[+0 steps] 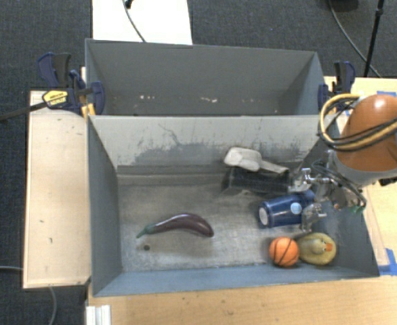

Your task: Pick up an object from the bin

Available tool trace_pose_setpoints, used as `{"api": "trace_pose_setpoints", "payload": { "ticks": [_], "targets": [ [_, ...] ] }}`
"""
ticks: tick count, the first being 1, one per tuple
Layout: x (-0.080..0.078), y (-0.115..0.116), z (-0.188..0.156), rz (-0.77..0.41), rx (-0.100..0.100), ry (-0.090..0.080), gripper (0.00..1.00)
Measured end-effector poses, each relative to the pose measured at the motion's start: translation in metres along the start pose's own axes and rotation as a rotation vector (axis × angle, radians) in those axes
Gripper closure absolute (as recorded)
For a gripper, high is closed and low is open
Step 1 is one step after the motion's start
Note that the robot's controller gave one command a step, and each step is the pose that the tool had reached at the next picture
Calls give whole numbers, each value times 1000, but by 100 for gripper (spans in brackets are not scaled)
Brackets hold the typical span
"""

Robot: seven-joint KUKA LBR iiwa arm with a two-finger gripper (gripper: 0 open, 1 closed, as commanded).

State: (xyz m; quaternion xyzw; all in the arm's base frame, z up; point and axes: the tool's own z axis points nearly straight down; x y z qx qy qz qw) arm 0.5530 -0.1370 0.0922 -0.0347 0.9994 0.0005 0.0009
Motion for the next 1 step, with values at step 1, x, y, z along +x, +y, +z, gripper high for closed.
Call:
{"api": "trace_pose_setpoints", "payload": {
  "ticks": [1],
  "targets": [
    [0,0,0,-2,0,0,100]
  ]
}}
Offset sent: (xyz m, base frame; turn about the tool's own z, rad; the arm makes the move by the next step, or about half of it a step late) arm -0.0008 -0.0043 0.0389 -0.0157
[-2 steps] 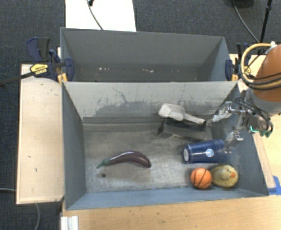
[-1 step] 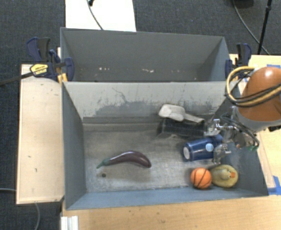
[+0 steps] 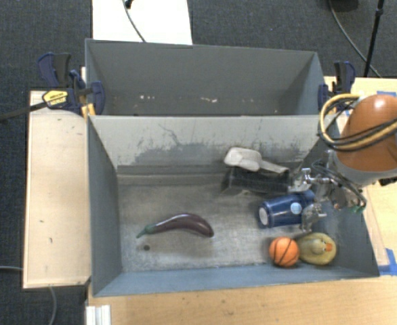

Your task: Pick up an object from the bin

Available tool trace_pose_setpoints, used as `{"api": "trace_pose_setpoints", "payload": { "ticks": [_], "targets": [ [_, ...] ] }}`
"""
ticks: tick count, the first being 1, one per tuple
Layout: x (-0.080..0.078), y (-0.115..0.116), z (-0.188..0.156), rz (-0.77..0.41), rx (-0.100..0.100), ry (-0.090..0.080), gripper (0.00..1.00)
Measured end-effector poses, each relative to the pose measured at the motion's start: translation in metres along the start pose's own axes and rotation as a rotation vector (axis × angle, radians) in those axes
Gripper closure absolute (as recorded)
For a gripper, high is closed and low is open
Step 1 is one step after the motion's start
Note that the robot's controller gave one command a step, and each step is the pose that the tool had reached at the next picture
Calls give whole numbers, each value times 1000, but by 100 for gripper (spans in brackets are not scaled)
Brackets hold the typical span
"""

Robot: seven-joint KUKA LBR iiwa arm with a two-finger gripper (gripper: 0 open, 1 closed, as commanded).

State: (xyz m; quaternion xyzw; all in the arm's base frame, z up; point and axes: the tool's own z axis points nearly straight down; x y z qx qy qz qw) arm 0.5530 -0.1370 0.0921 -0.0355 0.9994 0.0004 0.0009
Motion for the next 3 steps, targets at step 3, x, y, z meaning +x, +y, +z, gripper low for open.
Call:
{"api": "trace_pose_setpoints", "payload": {
  "ticks": [3],
  "targets": [
    [11,-7,-114,2,1,-1,100]
  ]
}}
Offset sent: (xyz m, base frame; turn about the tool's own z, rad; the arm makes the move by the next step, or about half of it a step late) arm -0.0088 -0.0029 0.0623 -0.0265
